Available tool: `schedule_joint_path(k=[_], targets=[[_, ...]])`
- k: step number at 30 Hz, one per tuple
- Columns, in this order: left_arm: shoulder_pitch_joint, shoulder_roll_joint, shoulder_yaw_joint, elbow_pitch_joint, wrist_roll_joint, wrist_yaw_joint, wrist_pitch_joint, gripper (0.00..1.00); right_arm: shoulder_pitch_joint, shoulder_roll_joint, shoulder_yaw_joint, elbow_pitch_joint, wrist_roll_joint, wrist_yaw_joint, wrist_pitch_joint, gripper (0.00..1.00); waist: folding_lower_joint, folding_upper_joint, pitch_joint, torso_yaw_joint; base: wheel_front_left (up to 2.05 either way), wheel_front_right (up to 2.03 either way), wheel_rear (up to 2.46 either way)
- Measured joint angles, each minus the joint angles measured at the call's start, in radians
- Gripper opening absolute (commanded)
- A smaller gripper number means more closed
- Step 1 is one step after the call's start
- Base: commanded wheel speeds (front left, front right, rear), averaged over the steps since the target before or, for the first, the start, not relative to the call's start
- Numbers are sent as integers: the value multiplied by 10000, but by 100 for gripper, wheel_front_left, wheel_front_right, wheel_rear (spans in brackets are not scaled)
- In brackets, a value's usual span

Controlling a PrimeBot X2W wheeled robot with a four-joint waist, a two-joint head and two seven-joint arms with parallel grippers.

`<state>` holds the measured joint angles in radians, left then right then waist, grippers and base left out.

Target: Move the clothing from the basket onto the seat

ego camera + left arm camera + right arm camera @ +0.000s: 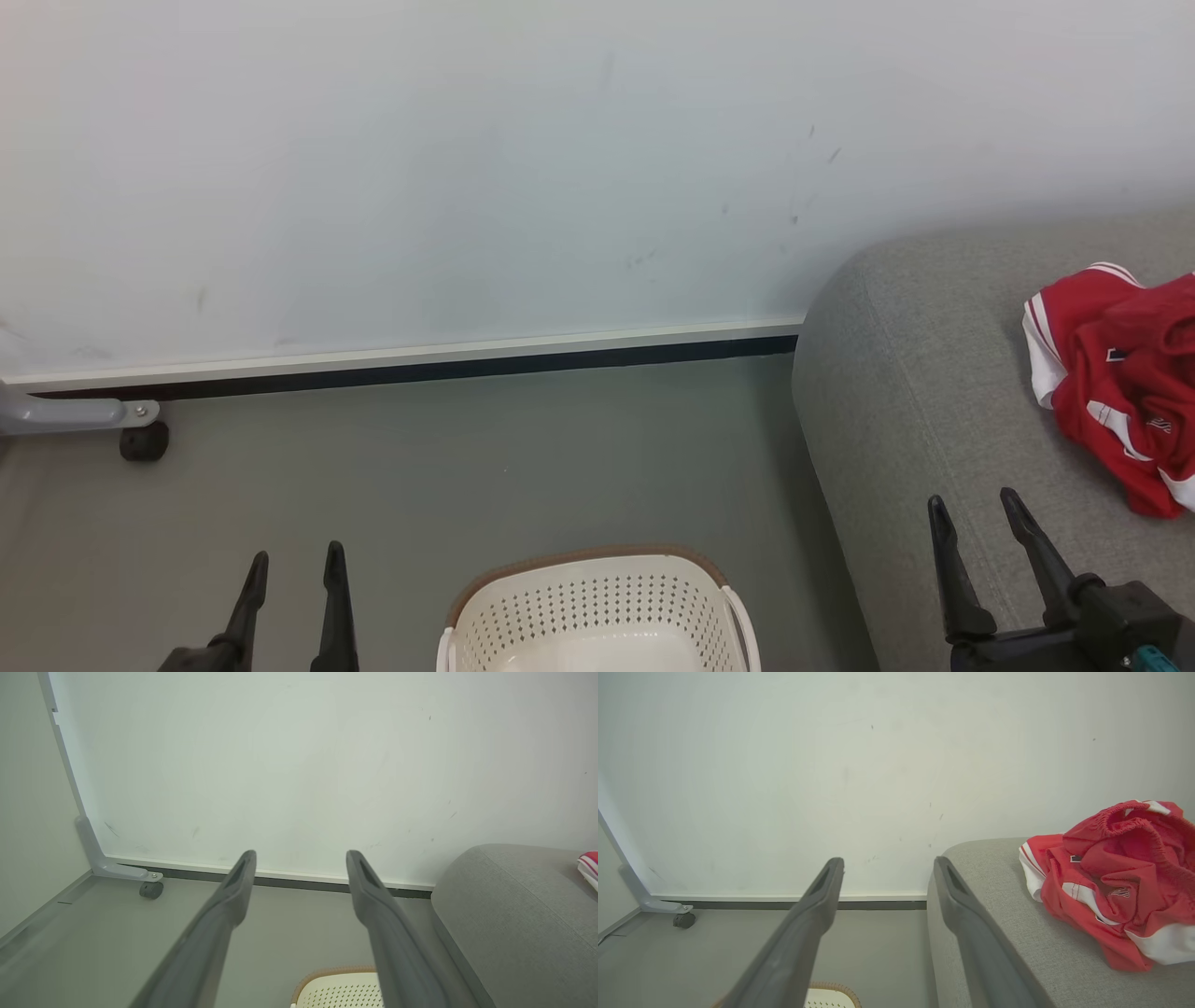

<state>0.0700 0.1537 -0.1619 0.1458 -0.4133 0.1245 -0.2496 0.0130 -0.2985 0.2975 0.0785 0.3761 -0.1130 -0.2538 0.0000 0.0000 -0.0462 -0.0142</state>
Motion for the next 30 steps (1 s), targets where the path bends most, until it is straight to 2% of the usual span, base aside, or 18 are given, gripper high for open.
schedule_joint_path(k=[22,23,30], targets=[[174,10,153,-337,305,0,0,100,169,169,-366,-405,-176,-27,0,100,1,0,199,21,0,0,0],[174,10,159,-339,305,0,0,0,169,169,-378,-405,-176,-27,0,0,1,0,204,26,0,0,0],[414,-144,130,186,270,-27,73,0,477,499,-263,138,-81,-10,79,0,1,0,211,27,0,0,0]])
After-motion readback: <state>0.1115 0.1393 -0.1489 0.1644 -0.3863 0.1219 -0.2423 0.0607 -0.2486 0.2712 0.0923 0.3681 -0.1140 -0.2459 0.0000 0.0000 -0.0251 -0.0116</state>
